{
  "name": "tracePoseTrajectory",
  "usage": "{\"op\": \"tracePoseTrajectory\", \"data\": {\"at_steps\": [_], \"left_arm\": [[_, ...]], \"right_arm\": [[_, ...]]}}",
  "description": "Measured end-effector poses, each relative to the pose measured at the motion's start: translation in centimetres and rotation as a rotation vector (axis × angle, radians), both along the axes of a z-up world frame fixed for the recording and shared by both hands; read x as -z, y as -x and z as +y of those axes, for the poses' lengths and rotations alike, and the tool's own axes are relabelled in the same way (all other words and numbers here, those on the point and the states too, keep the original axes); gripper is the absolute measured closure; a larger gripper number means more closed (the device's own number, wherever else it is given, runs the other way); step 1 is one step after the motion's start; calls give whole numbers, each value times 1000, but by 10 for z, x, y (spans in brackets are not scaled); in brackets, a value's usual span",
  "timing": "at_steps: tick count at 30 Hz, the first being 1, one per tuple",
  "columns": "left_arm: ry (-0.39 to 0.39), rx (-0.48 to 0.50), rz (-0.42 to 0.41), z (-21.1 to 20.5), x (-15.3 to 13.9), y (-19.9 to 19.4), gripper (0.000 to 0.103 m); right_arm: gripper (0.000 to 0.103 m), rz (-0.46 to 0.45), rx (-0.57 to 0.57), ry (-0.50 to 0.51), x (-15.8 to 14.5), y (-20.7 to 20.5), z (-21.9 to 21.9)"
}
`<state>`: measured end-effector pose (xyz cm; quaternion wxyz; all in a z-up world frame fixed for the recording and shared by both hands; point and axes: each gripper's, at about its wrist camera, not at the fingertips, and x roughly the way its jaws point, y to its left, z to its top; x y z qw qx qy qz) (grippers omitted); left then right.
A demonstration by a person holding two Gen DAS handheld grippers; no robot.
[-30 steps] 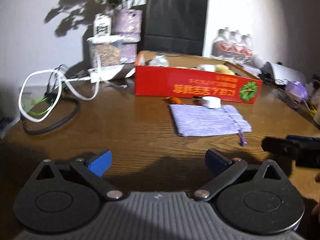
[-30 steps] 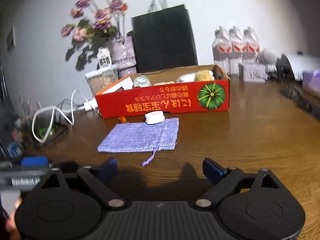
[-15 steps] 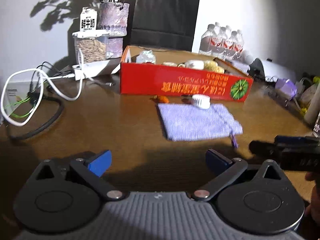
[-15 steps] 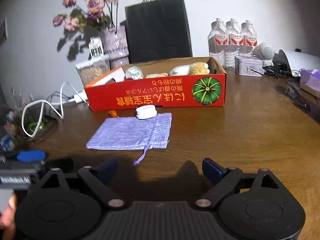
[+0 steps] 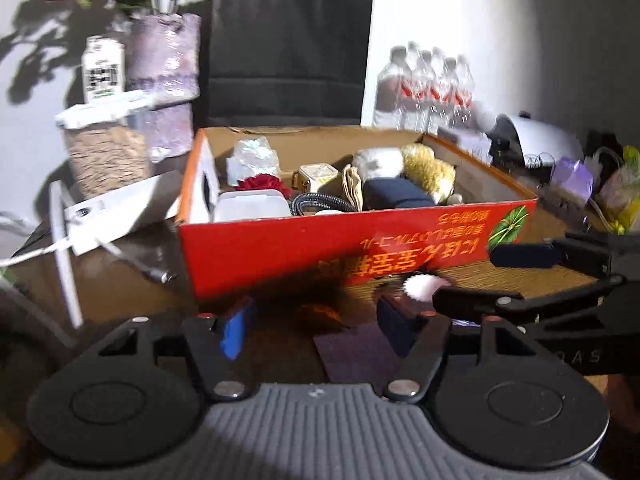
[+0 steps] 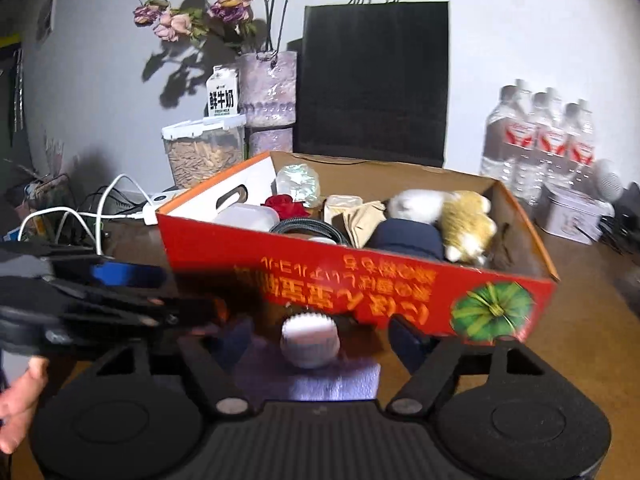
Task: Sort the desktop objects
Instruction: 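Withdraw both tools and reach the right tool toward the white ribbed cap, then close the right tool on the white ribbed cap and lift it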
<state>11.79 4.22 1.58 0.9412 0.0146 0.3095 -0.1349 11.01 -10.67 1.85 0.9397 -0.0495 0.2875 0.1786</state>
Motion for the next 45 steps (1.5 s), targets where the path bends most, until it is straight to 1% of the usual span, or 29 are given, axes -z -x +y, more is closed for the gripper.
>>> {"op": "tracePoseTrajectory", "data": {"at_steps": [1,2,4,6,9,12,13,15,18,21,23,24,26,29,30,36,38,41,43,44,45], "left_arm": [[-22,36,20,2,3,-10,34],[-28,58,33,4,4,-16,34],[-13,102,43,7,7,-24,33],[2,133,40,7,9,-27,33],[15,149,38,5,18,-28,33],[54,180,55,9,23,-28,32],[71,182,47,11,22,-27,29],[81,173,52,11,22,-29,28],[39,139,58,3,23,-33,28],[-31,132,49,-9,24,-29,28],[-92,82,39,-19,25,-27,28],[-104,70,38,-22,25,-26,29],[-117,60,36,-26,24,-24,37],[-123,54,36,-30,22,-23,57],[-124,55,36,-31,21,-23,60],[-71,11,55,-28,17,-25,62],[-44,13,31,-27,12,-20,62],[-1,-12,-12,-23,0,-9,62],[45,-32,-23,-20,-5,-2,62],[80,-43,-24,-17,-7,1,62],[133,-58,-16,-13,-9,5,62]], "right_arm": [[34,8,-6,-4,4,-5,0],[34,26,-18,-13,7,-9,-1],[44,59,-25,-42,15,-14,-5],[65,88,-35,-64,21,-16,-8],[65,67,-27,-111,19,-14,-15],[65,41,-9,-115,17,-11,-19],[65,30,-1,-115,16,-11,-20],[65,33,11,-116,16,-12,-21],[65,44,24,-117,18,-14,-21],[65,52,34,-128,18,-15,-23],[65,54,39,-126,18,-15,-23],[65,52,41,-123,19,-14,-22],[65,47,44,-117,18,-14,-21],[65,42,49,-111,18,-13,-21],[65,40,48,-112,18,-13,-21],[65,29,35,-100,17,-10,-17],[65,27,30,-86,17,-9,-15],[65,25,30,-84,17,-9,-14],[65,21,33,-85,17,-8,-14],[65,19,34,-85,16,-8,-14],[65,18,32,-84,16,-7,-14]]}}
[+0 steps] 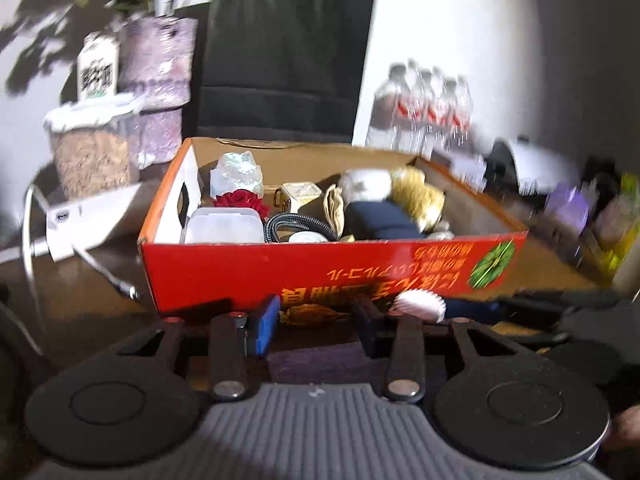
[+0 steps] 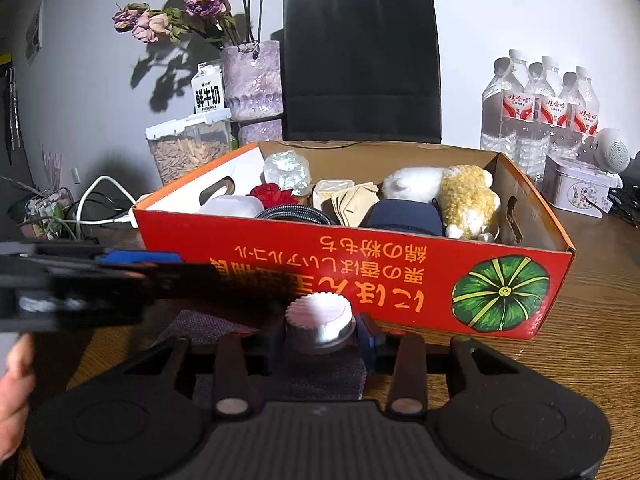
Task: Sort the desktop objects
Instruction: 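Close the right tool on the white ribbed cap and lift it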
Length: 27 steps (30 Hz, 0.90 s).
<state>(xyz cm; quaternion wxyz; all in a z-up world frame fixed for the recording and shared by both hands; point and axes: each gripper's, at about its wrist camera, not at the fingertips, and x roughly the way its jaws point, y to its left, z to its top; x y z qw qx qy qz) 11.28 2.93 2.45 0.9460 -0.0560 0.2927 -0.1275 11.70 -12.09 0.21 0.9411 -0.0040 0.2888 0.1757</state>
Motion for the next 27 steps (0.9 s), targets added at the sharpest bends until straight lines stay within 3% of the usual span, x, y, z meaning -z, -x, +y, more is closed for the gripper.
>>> {"op": "tracePoseTrajectory", "data": {"at_steps": [3,7,12,16,21,27], "left_arm": [[155,-29,27,13,-8,12,62],[238,-69,-10,30,-20,45,62],[199,-90,-31,33,-23,95,62],[156,-55,-37,19,-21,124,62],[140,55,-33,-9,-14,142,61],[125,124,-40,-27,-12,145,61]], "right_arm": [[65,-10,-14,27,1,2,5],[65,-8,-15,41,0,7,6],[65,-45,5,37,-11,49,0],[65,-61,-3,-36,-16,104,-12],[65,-37,-5,23,-11,147,-25],[65,-65,98,19,-25,166,-59]]}}
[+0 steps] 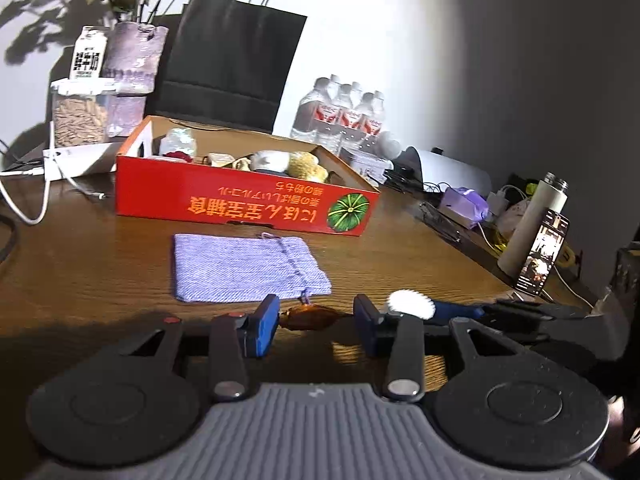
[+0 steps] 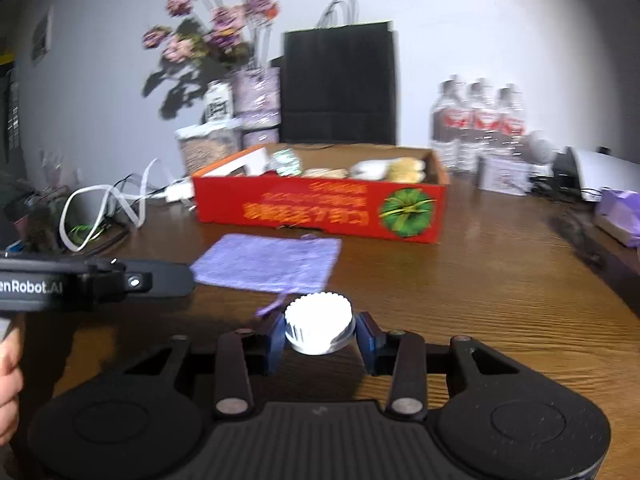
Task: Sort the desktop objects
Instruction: 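Close the right tool on the white ribbed cap and lift it, then carry the cap over the box and open the right tool inside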
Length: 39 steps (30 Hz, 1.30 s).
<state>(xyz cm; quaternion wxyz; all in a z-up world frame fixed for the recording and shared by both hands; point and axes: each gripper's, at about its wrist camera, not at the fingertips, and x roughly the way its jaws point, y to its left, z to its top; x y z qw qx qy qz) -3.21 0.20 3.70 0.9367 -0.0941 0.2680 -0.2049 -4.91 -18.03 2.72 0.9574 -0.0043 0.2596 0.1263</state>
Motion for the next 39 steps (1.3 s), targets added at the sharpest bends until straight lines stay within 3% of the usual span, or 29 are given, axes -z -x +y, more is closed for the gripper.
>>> {"op": "tracePoseTrajectory", "data": {"at_steps": [4,9,12,16,20,25,31,33,37,38,39], "left_arm": [[-15,-18,-48,1,-10,-6,61],[-77,-10,-106,2,-24,-17,61],[-40,34,-79,10,-32,-43,61],[-71,14,-88,17,-51,-91,61],[-126,-27,-89,19,-68,-148,61],[-131,-62,52,20,-65,-243,61],[-173,-21,335,-1,-23,-348,61],[-201,-57,402,-4,-8,-368,61],[-224,-128,436,-2,1,-390,62],[-200,-130,413,0,-3,-387,56],[-190,-140,407,3,-7,-385,52]], "right_arm": [[65,-38,36,-28,-13,-8,-13],[65,-73,5,-42,-25,-31,-13],[65,-81,-27,-60,-36,-54,-11],[65,-102,-28,-86,-58,-101,-9],[65,-54,-25,-117,-71,-159,-10],[65,147,-70,-237,-66,-248,-8],[65,325,-64,-271,-50,-335,11],[65,390,-48,-284,-40,-359,17],[63,478,-33,-264,-15,-388,35],[64,479,-21,-257,-14,-389,38],[56,468,-11,-263,-15,-388,38]]}}
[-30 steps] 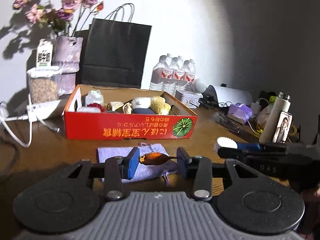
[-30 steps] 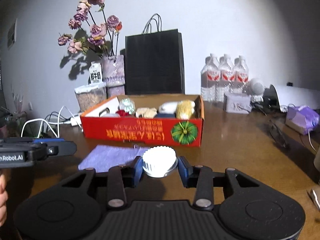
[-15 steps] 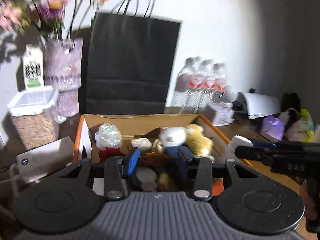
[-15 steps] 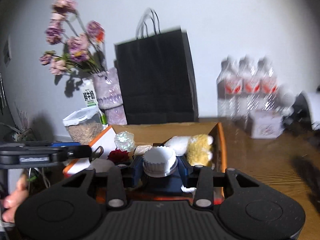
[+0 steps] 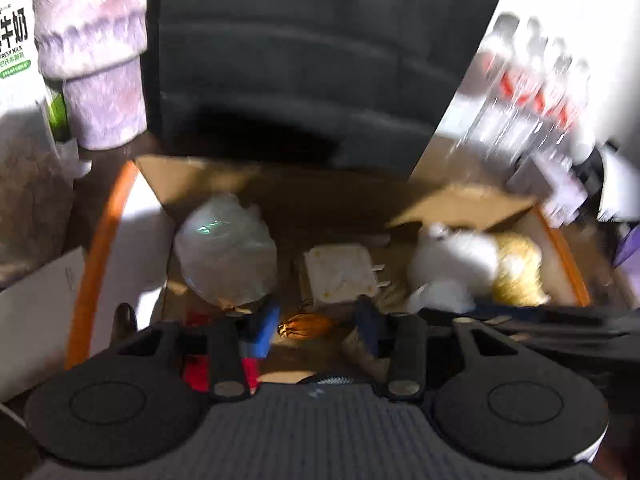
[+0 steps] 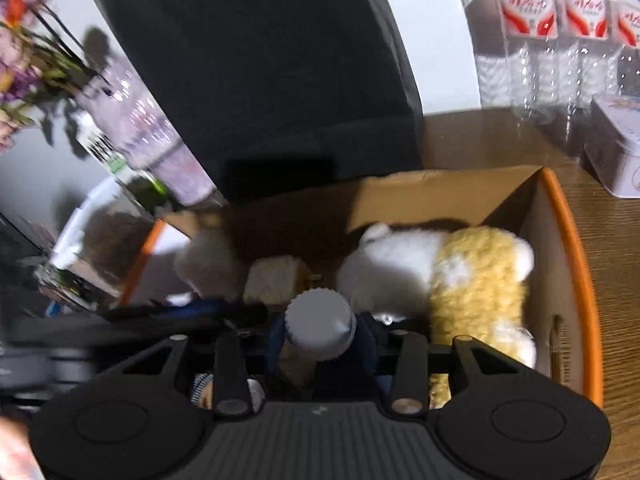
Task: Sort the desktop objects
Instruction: 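Carry the cap over the box and open the right tool inside, then withdraw both tools and reach toward the purple cloth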
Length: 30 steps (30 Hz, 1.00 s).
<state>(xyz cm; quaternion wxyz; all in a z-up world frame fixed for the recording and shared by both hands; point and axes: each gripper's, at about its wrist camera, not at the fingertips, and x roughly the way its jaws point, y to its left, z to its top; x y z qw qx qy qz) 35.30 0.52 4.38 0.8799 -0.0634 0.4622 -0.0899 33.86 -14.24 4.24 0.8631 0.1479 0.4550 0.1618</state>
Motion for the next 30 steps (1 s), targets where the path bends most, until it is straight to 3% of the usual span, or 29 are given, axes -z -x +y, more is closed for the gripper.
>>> {"op": "tracePoseTrajectory", "data": {"at_steps": [3,5,8,11,13,16,19,21,24,25,28,30], "left_arm": [[21,-17,-34,13,-10,10,43],[16,-6,-52,17,-15,13,29],[-10,35,-72,14,-11,22,22],[-103,74,-72,0,-2,22,22],[-172,91,-82,-12,3,23,22],[-191,134,-74,-24,5,37,22],[-169,165,22,-29,9,40,25],[-214,144,12,-30,7,44,29],[-120,98,-45,-15,-16,59,28],[-103,87,-74,-10,-26,66,24],[-171,72,-148,-9,-50,88,21],[-174,56,-170,-5,-60,101,19]], "right_arm": [[32,-35,19,-7,-4,6,-5],[33,-48,23,-3,-7,11,-7],[29,-76,29,42,-9,24,-8],[28,-124,28,101,-2,29,-7],[34,-90,50,82,0,26,-12],[34,-105,34,90,-1,30,-15],[34,-117,32,87,-3,30,-17],[35,-113,41,99,-5,34,-16],[32,-165,22,123,-21,55,-16],[30,-187,26,119,-29,64,-18],[28,-207,30,153,-48,83,-19],[23,-242,30,172,-59,100,-21]]}}
